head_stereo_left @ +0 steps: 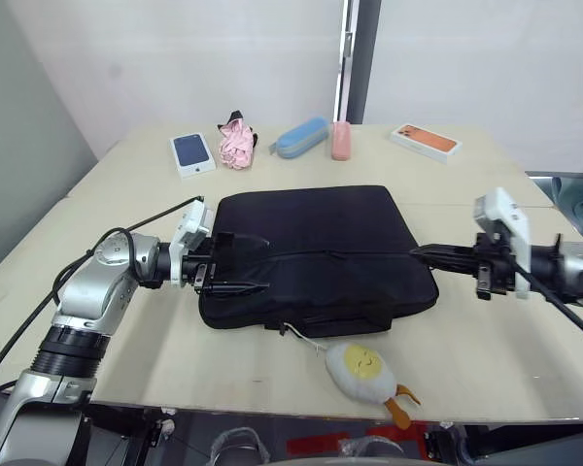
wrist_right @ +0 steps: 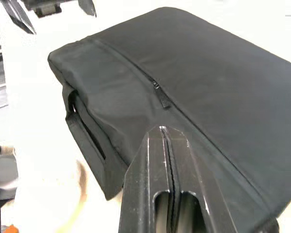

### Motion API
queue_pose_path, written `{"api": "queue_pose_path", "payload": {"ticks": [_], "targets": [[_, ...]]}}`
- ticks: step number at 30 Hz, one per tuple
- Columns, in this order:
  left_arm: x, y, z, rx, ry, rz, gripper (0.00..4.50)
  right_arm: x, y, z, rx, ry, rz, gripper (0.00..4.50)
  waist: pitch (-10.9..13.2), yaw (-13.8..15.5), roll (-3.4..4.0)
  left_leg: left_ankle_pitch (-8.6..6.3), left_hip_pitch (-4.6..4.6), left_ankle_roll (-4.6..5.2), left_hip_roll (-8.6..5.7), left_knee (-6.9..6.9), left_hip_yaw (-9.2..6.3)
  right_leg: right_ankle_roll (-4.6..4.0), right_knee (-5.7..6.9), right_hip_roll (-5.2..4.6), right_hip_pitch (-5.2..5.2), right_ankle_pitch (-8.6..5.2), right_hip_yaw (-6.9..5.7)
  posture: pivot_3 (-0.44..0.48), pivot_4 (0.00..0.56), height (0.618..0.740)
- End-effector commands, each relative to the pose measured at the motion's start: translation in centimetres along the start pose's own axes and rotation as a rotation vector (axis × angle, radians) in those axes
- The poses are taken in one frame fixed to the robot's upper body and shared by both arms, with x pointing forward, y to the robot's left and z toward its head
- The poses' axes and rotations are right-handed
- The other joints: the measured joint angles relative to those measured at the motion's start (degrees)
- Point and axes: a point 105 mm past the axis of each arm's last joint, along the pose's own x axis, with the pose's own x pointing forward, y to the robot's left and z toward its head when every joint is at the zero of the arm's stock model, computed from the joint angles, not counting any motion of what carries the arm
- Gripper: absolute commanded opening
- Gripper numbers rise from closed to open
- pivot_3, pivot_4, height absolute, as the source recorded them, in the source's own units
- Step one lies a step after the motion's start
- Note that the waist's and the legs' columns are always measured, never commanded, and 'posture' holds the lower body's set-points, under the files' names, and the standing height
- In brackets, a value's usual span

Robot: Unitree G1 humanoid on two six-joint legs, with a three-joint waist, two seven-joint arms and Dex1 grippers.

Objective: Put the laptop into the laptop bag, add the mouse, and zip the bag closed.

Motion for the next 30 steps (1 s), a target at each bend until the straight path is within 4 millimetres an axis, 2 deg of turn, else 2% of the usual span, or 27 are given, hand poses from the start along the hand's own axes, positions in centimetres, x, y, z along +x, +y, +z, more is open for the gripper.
{"api": "queue_pose_path", "payload": {"ticks": [1, 6, 11, 15, 17, 24, 30], "targets": [[-0.2, 0.2, 0.0, 0.088, 0.041, 0.004, 4.48, -2.1, 0.3, 0.8, -0.042, 0.006, -0.076, 0.0, 0.0, 0.24, 0.0, 0.0, -0.01, 0.01, 0.0, 0.01, -0.01, 0.0, -0.01, -0.01, 0.0, 0.0, -0.01, 0.0, 0.15, 0.74], [-0.1, 0.5, 0.0, 0.093, 0.026, 0.0, 4.48, -3.6, 0.8, 0.7, -0.037, 0.024, -0.132, 0.0, 0.01, 0.25, -0.01, 0.24, -0.01, 0.45, -0.01, 0.01, 0.01, 0.01, -0.03, -0.02, 0.0, 0.0, 0.0, 0.0, 0.15, 0.74], [0.9, 0.6, 0.6, 0.087, -0.012, -0.033, 4.48, -5.0, 1.1, 0.1, -0.005, 0.029, -0.181, 0.0, 0.01, 0.34, -0.01, 0.24, -0.01, 0.47, -0.01, 0.03, 0.01, 0.0, -0.01, -0.02, 0.0, 0.0, 0.01, 0.0, 0.15, 0.74], [1.4, 1.0, 0.1, 0.106, 0.005, -0.038, 3.36, -5.8, 3.3, 1.2, 0.011, -0.047, -0.121, 0.0, 0.01, 0.46, -0.01, 0.24, -0.01, 0.49, -0.02, 0.02, 0.02, 0.0, -0.02, -0.03, 0.0, 0.0, 0.01, 0.0, 0.15, 0.74], [1.4, 1.3, -0.5, 0.107, 0.024, -0.051, 2.58, -5.6, 4.2, 1.0, 0.023, -0.054, -0.101, 0.0, 0.01, 0.44, 0.0, 0.25, -0.01, 0.52, -0.02, 0.01, 0.01, 0.01, -0.03, -0.03, 0.0, -0.01, -0.01, 0.0, 0.15, 0.74], [2.4, 2.0, -2.8, 0.153, 0.091, -0.118, 0.08, -4.2, 4.7, 0.3, 0.052, -0.041, -0.084, 0.0, 0.01, 0.54, 0.0, 0.25, 0.0, 0.53, -0.04, 0.06, 0.0, 0.06, -0.02, -0.06, 0.02, 0.01, 0.01, 0.0, 0.15, 0.74], [3.5, 3.6, -3.8, 0.145, 0.103, -0.094, 0.03, -3.5, 4.9, 0.4, 0.042, -0.04, -0.067, 0.0, 0.02, 0.76, -0.02, 0.27, -0.06, 0.55, -0.06, 0.1, -0.02, 0.09, -0.04, -0.07, 0.03, 0.03, -0.01, 0.0, 0.15, 0.74]]}}
